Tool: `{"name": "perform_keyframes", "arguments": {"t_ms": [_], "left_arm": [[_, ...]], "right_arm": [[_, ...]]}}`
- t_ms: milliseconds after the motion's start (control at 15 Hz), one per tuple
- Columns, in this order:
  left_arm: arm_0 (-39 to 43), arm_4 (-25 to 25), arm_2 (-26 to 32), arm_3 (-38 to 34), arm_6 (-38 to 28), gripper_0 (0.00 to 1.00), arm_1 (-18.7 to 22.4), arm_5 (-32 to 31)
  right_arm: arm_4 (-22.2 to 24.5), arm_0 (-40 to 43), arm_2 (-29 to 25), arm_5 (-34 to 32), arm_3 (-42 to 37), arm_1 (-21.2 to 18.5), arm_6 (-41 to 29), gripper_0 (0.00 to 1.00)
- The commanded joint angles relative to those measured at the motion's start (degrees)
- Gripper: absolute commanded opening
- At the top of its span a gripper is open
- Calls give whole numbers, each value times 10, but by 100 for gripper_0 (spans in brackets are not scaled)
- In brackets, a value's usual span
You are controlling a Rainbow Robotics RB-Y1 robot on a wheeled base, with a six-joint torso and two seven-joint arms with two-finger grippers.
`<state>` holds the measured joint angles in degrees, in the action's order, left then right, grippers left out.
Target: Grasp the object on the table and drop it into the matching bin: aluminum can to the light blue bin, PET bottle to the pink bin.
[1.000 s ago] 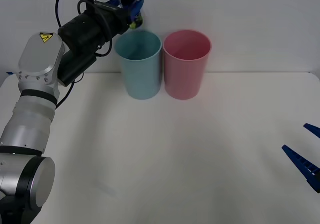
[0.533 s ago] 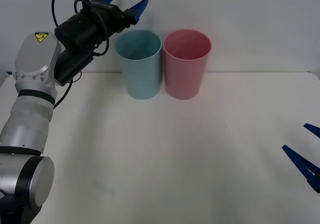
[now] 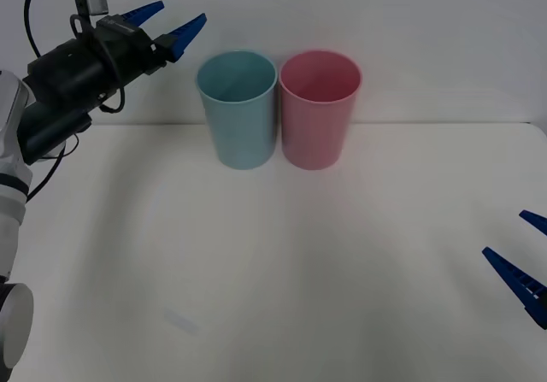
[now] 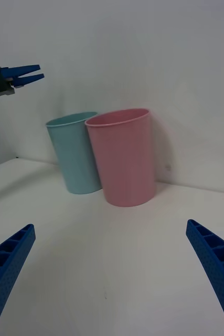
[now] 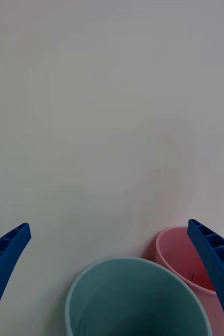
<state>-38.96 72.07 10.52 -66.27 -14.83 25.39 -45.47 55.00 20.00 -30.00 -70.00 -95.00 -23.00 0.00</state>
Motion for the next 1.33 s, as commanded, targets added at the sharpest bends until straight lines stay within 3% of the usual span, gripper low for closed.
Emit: {"name": "perform_keyframes", "arguments": {"t_ms": [67,467,800,1067,1333], "left_arm": [[69,-26,36,-57,4,100,20,-36],[231,-45,169,-168,16,100,24,-142],[369,-100,231,-245,47,100,26,-157],[446,-144,270,-251,102,100,32,-192],[501,-146,323,-252,125,100,46,-248]], "right_arm": [[0,0,0,0,0,0,0,100],[0,0,0,0,0,0,0,100],[0,0,0,0,0,0,0,100],[0,0,0,0,0,0,0,100],[0,0,0,0,0,0,0,100]]}}
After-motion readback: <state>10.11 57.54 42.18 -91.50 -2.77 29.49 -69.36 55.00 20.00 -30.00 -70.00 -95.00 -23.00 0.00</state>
